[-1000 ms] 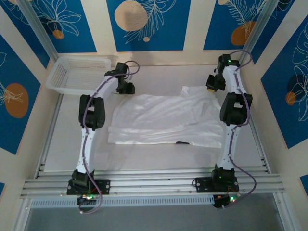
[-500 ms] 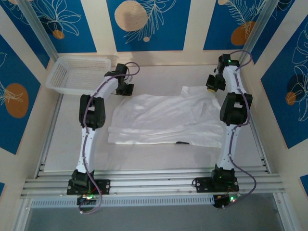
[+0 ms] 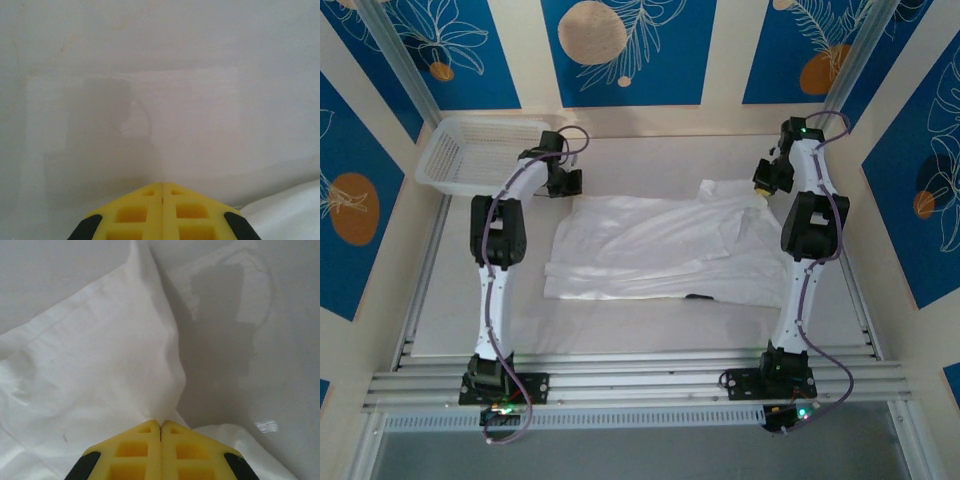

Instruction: Fold the inside-out t-shirt

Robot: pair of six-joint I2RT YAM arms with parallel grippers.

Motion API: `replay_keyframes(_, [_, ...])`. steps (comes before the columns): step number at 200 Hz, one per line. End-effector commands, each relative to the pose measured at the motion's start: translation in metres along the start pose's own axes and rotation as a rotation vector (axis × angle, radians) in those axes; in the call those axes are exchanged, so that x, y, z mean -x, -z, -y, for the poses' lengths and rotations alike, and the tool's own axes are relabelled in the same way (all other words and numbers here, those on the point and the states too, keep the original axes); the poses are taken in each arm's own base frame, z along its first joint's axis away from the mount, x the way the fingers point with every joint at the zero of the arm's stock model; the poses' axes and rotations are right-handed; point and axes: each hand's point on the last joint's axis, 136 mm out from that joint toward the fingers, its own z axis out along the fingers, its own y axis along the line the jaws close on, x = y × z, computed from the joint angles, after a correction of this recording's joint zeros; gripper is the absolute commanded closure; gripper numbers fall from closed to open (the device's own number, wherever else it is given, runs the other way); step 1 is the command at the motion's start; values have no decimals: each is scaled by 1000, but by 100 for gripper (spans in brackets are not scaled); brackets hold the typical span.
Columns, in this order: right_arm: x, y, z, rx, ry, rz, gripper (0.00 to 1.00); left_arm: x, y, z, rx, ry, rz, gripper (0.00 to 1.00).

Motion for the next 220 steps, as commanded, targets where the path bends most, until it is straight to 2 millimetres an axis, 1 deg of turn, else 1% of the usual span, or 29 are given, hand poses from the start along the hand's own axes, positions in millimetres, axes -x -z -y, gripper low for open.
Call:
replay_keyframes(1, [0,38,-18,61,24,50,100,17,41,19,-46,-9,77,100])
replay_keyframes(28, [-4,64,-18,115,-6,105,100,12,68,16,-39,25,122,100])
replay_keyframes(36, [-8,68,-18,139,-23,115,100,8,75,13,-35,36,137,100])
replay_keyframes(50, [-18,67,-19,194,-51,116,100,-1,83,12,-42,54,158,100])
replay_keyframes(66, [-33,63,-19,249,-80,116,100,-18,86,11,-53,77,158,100])
replay_keyframes(78, [-46,60,-16,289,-112,113,100,-36,86,7,-47,93,148,100])
replay_keyframes(91, [-58,55,-9,319,-153,121,100,-57,85,-5,-3,112,126,100])
replay_keyframes(104, [-67,50,1,317,-180,116,100,-72,81,-16,29,126,104,100])
replay_keyframes(115, [-71,49,4,316,-185,103,100,-77,79,-20,28,136,89,100])
replay_keyframes(126, [-71,55,3,317,-177,101,100,-78,80,-20,23,140,87,100])
replay_keyframes(158, [-76,80,1,340,-183,154,100,-81,98,-22,45,145,128,100])
replay_keyframes(171, [-83,84,3,350,-208,174,100,-90,102,-28,60,177,132,100])
replay_keyframes(179, [-90,82,7,353,-229,181,100,-98,103,-31,62,201,131,100])
replay_keyframes(192, [-105,71,13,350,-267,174,100,-116,100,-38,75,241,116,100])
replay_keyframes(203, [-120,56,26,312,-301,161,100,-133,95,-42,81,265,95,100])
replay_keyframes(220, [-142,30,50,256,-360,134,100,-159,87,-47,74,296,87,100])
